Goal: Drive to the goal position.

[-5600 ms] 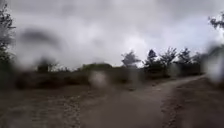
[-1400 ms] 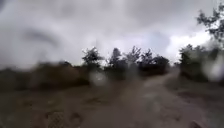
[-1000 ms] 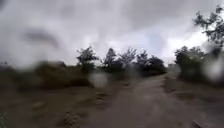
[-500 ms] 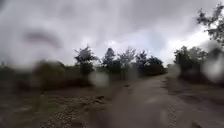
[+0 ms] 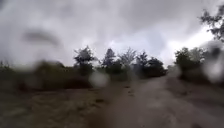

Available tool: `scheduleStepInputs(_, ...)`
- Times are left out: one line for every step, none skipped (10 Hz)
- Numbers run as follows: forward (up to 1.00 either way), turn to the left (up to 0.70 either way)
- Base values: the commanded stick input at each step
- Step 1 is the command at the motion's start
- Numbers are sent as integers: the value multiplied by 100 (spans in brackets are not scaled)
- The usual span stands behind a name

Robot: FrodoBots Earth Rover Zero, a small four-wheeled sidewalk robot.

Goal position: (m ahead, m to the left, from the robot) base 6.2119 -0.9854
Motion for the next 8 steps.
scheduleStepInputs(45, -26)
scheduleStepInputs(45, -27)
scheduleStepInputs(45, -27)
scheduleStepInputs(45, -27)
scheduleStepInputs(45, -27)
scheduleStepInputs(45, -27)
scheduleStepInputs(45, -27)
scheduleStepInputs(45, -27)
